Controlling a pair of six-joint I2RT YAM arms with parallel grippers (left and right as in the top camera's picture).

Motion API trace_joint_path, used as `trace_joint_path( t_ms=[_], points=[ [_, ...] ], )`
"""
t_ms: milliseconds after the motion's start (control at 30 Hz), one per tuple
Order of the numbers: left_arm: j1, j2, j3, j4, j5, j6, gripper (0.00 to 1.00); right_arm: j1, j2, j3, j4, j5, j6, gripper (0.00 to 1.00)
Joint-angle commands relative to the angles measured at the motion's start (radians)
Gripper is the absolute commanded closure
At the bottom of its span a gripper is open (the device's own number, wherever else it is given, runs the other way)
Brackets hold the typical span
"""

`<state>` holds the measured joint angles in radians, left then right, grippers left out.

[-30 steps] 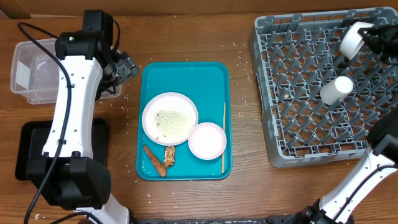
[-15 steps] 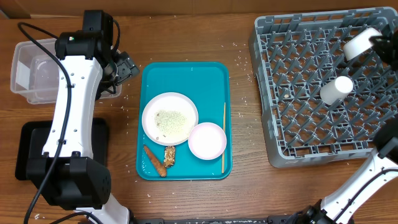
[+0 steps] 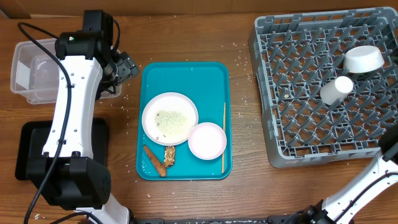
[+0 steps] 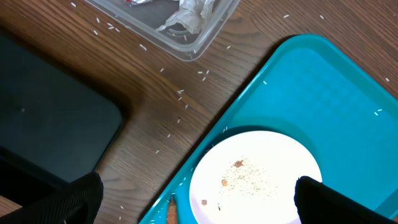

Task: Sort waste into correct bins and load items into the dishwasher
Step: 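Adjust and release the bowl in the rack's upper right corner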

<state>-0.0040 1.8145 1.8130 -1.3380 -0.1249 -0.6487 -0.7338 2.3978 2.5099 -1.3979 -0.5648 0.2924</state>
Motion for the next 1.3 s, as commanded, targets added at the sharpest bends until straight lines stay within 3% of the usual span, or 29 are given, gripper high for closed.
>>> trace_joint_path(
  t_ms=[0, 100, 233, 400, 633, 867, 1067, 1167, 1267],
  points=[
    [0.005, -0.003, 0.017, 0.001, -0.016, -0.002, 0.0, -0.01, -0.087, 0.117, -0.031, 0.138, 0.027, 0.85],
    [0.005, -0.003, 0.017, 0.001, -0.016, -0.002, 0.0, -0.01, -0.1, 0.2, -0.068, 0.16, 0.054, 0.83],
    [0.005, -0.003, 0.017, 0.001, -0.016, -0.002, 0.0, 0.029, -0.119, 0.241, -0.077, 0.159, 0.053, 0.73],
    [0.005, -0.003, 0.017, 0.001, -0.016, -0.002, 0.0, 0.128, -0.088, 0.225, -0.031, 0.184, 0.015, 0.79],
    [0.005, -0.003, 0.017, 0.002, -0.016, -0.002, 0.0, 0.258, -0.063, 0.068, 0.129, 0.408, 0.016, 0.84],
    [0.005, -0.003, 0.017, 0.001, -0.016, -0.002, 0.0, 0.293, -0.063, -0.098, 0.271, 0.42, 0.024, 0.82],
    [0.005, -0.003, 0.017, 0.001, -0.016, -0.002, 0.0, 0.291, -0.061, -0.204, 0.283, 0.487, 0.049, 0.8],
    [0.005, -0.003, 0.017, 0.002, -0.016, -0.002, 0.0, 0.29, -0.061, -0.257, 0.275, 0.506, 0.049, 0.88],
    [0.005, -0.003, 0.017, 0.001, -0.016, -0.002, 0.0, 0.29, -0.061, -0.265, 0.27, 0.542, 0.05, 0.88]
  ],
)
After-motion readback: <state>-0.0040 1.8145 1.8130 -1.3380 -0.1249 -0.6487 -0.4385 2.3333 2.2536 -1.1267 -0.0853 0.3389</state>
